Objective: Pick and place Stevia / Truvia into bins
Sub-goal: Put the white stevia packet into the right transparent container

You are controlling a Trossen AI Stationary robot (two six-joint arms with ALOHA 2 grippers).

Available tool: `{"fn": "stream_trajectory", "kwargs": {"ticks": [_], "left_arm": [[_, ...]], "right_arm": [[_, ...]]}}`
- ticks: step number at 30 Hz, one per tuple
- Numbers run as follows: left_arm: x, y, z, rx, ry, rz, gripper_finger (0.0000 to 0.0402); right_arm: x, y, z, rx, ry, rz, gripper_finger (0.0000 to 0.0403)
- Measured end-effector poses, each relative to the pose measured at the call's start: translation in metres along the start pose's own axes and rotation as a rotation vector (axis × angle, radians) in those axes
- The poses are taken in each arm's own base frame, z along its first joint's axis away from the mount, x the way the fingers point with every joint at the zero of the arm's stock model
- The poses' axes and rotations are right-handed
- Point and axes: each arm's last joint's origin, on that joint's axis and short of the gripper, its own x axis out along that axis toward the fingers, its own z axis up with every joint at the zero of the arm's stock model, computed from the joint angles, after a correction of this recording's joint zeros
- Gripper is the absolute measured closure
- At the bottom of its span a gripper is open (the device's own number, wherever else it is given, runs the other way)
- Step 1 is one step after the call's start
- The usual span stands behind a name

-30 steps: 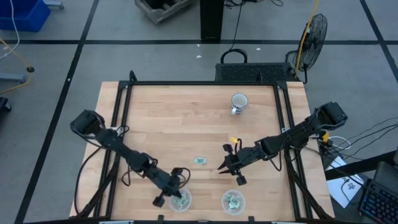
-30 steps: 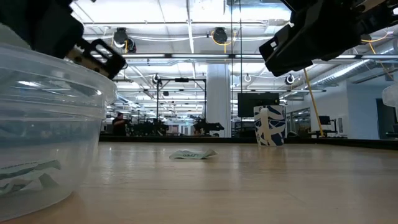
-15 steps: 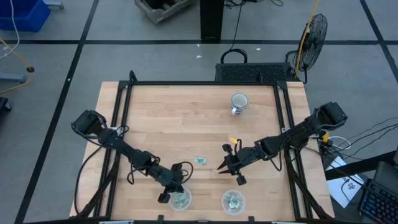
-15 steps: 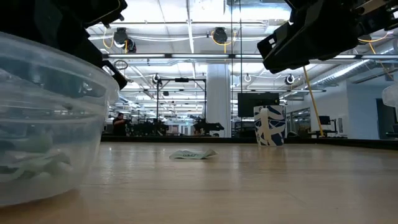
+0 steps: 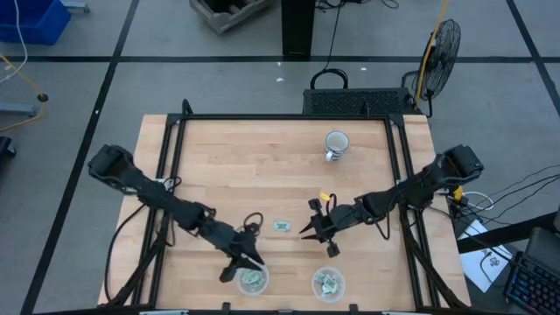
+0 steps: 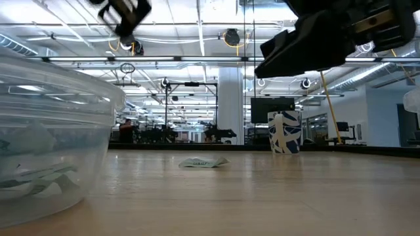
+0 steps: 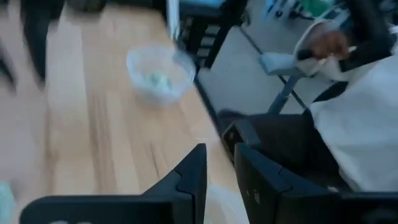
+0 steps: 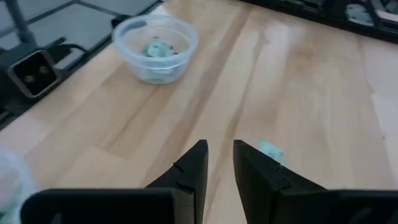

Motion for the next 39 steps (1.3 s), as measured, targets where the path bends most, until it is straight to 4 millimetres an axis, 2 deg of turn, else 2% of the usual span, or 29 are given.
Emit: {"fn": "stream_trajectory", "kwargs": {"ticks": [6, 13, 17, 24, 27, 30, 39], "left_arm": [[-0.038, -0.002, 0.026, 0.188, -0.091, 0.069, 0.0314], [-0.067, 0.010, 0.038, 0.225, -0.117, 0.220, 0.0314], [-0.070, 0.020, 0.039, 0.210, -0.101, 0.271, 0.0314], [-0.074, 0.038, 0.038, 0.180, -0.056, 0.338, 0.0314], [-0.076, 0.044, 0.040, 0.169, -0.063, 0.358, 0.0314], [-0.078, 0.050, 0.042, 0.183, -0.064, 0.379, 0.0314], [-0.081, 0.059, 0.040, 0.194, -0.023, 0.416, 0.0314]], "right_arm": [[0.004, -0.014, -0.002, 0.015, -0.005, -0.032, 0.0331], [0.021, -0.027, -0.016, 0.020, -0.021, 0.087, 0.0331], [0.027, -0.033, -0.023, -0.029, -0.019, 0.066, 0.0311], [0.028, -0.044, -0.024, -0.070, -0.030, 0.035, 0.0234], [0.037, -0.044, -0.029, -0.109, -0.067, 0.032, 0.0210], [0.052, -0.043, -0.036, -0.124, -0.116, 0.039, 0.0199], [0.077, -0.046, -0.054, -0.058, -0.053, 0.094, 0.0199]]}}
